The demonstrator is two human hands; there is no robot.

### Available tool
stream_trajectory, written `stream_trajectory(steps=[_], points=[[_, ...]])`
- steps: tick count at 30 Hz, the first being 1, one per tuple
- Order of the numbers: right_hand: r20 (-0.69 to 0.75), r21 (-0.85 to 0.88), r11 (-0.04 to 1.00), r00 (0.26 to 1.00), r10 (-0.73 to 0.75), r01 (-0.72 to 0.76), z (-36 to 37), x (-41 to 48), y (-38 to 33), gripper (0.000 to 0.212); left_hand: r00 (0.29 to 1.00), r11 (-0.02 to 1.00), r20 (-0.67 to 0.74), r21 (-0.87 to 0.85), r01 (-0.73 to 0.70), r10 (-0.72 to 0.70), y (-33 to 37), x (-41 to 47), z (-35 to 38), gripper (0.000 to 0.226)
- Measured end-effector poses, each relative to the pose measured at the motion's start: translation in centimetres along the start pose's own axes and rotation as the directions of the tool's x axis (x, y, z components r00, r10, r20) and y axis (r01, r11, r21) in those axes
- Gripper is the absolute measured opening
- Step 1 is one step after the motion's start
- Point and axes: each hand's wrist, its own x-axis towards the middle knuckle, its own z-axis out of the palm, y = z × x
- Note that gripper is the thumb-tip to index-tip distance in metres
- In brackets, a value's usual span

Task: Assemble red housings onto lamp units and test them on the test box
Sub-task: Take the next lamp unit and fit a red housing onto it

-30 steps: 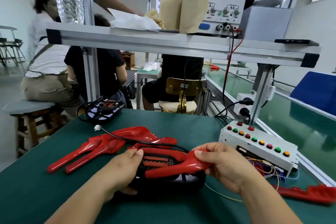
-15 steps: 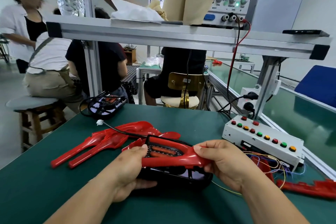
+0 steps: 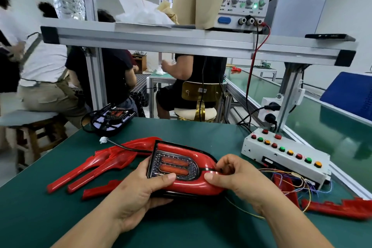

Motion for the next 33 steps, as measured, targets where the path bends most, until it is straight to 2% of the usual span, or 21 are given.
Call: stream_trajectory(steps=[2, 3, 4, 6, 7, 9, 11, 14, 16, 19, 21, 24, 27, 33], points=[[-0.043, 0.137, 0.99, 0.999, 0.028, -0.022, -0.3, 0.2, 0.2, 0.072, 0.997, 0.996, 0.013, -0.057, -0.074, 0.075, 0.1, 0.1, -0.1, 0.066], [-0.011, 0.269, 0.962, 0.999, 0.043, -0.039, -0.1, 0.3, 0.4, 0.082, 0.994, 0.991, 0.017, -0.082, -0.104, 0.106, 0.1, 0.1, -0.3, 0.067], [0.04, 0.441, 0.896, 0.998, 0.048, -0.06, 0.1, 0.4, 0.4, 0.083, 0.99, 0.986, 0.023, -0.097, -0.133, 0.136, 0.1, 0.1, -0.5, 0.067], [0.162, 0.721, 0.686, 0.986, -0.028, -0.099, 0.4, 0.4, 0.4, 0.059, 0.984, 0.978, 0.061, -0.132, -0.16, 0.169, 0.2, 0.1, -0.3, 0.069], [0.206, 0.77, 0.628, 0.976, -0.075, -0.114, 0.6, 0.3, 0.3, 0.043, 0.982, 0.977, 0.079, -0.14, -0.16, 0.172, 0.2, 0.0, -0.3, 0.071], [0.242, 0.793, 0.599, 0.959, -0.144, -0.111, 1.0, 0.1, 0.4, 0.03, 0.977, 0.98, 0.127, -0.12, -0.158, 0.173, 0.3, -0.1, -0.3, 0.082], [0.231, 0.788, 0.609, 0.96, -0.16, -0.089, 1.2, 0.1, 0.5, 0.035, 0.972, 0.986, 0.176, -0.085, -0.145, 0.158, 0.5, -0.2, -0.5, 0.087], [0.2, 0.788, 0.614, 0.963, -0.183, -0.047, 1.1, 0.3, 0.7, 0.034, 0.972, 0.995, 0.217, -0.05, -0.086, 0.095, 0.7, -0.2, -0.8, 0.07], [0.185, 0.781, 0.624, 0.965, -0.187, -0.029, 0.9, 0.4, 0.8, 0.035, 0.969, 0.998, 0.239, -0.023, -0.061, 0.065, 0.8, -0.1, -1.0, 0.069], [0.17, 0.779, 0.627, 0.964, -0.203, -0.005, 0.6, 0.4, 0.8, 0.038, 0.961, 0.999, 0.274, -0.023, -0.035, 0.04, 1.1, -0.2, -1.4, 0.087], [0.167, 0.774, 0.633, 0.964, -0.205, 0.001, 0.5, 0.4, 0.8, 0.038, 0.953, 0.999, 0.303, -0.035, -0.011, 0.021, 1.3, -0.2, -1.5, 0.09], [0.18, 0.754, 0.657, 0.967, -0.182, -0.017, 0.4, 0.4, 0.9, 0.042, 0.955, 1.0, 0.294, 0.0, -0.031, 0.029, 1.2, -0.2, -1.4, 0.078], [0.201, 0.735, 0.677, 0.965, -0.17, -0.034, 0.4, 0.5, 1.1, 0.045, 0.959, 0.996, 0.28, 0.059, -0.064, 0.045, 0.9, -0.1, -1.1, 0.076], [0.199, 0.759, 0.651, 0.958, -0.205, -0.018, 0.1, 0.7, 1.2, 0.039, 0.96, 0.986, 0.262, 0.102, -0.134, 0.103, 0.5, 0.0, -0.7, 0.065]])
